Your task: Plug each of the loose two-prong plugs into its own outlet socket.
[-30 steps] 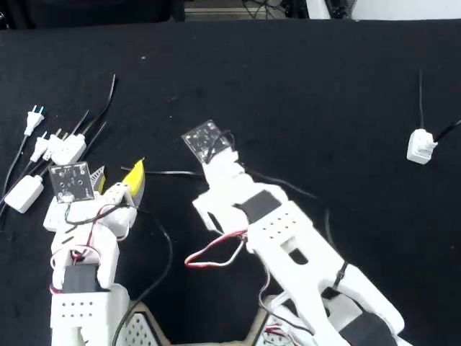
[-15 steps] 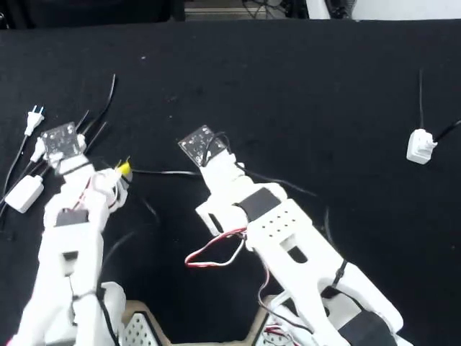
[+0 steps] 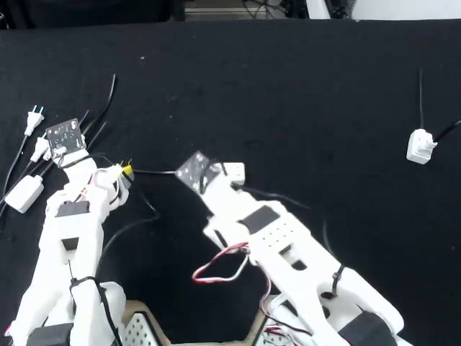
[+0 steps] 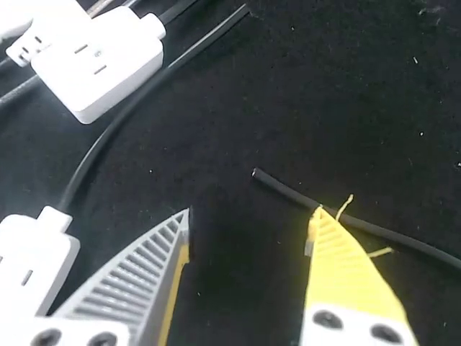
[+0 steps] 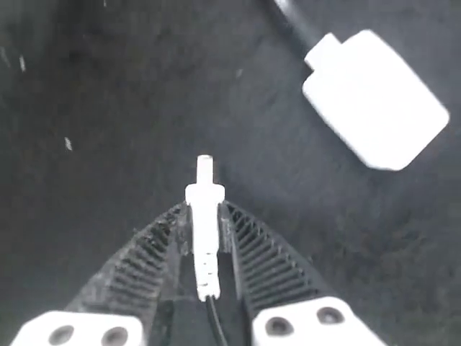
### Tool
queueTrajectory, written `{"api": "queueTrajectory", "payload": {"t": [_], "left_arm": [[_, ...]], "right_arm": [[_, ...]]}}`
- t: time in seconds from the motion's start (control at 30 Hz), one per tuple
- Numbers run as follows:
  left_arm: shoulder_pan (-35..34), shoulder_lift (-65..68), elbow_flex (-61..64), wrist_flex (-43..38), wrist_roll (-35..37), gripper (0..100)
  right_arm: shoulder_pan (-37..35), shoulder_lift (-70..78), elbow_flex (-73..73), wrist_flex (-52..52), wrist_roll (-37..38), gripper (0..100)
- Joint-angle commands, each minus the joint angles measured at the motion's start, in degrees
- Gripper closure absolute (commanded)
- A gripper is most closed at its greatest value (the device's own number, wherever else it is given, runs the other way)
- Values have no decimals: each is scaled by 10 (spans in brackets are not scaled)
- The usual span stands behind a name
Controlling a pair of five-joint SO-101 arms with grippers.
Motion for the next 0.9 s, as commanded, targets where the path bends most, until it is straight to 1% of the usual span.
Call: {"api": "queueTrajectory", "payload": {"t": [0.0, 0.17, 0.63, 0.87], "left_arm": [[-2, -35, -30, 17, 6, 737], [-2, -41, -30, 18, 6, 737], [-2, -41, -24, 18, 6, 737], [-2, -41, -24, 18, 6, 737]], "right_arm": [[12, -4, 29, -14, 36, 988], [12, -11, 31, 5, 37, 988], [11, -6, 36, 6, 41, 987], [11, -5, 36, 6, 57, 987]]}}
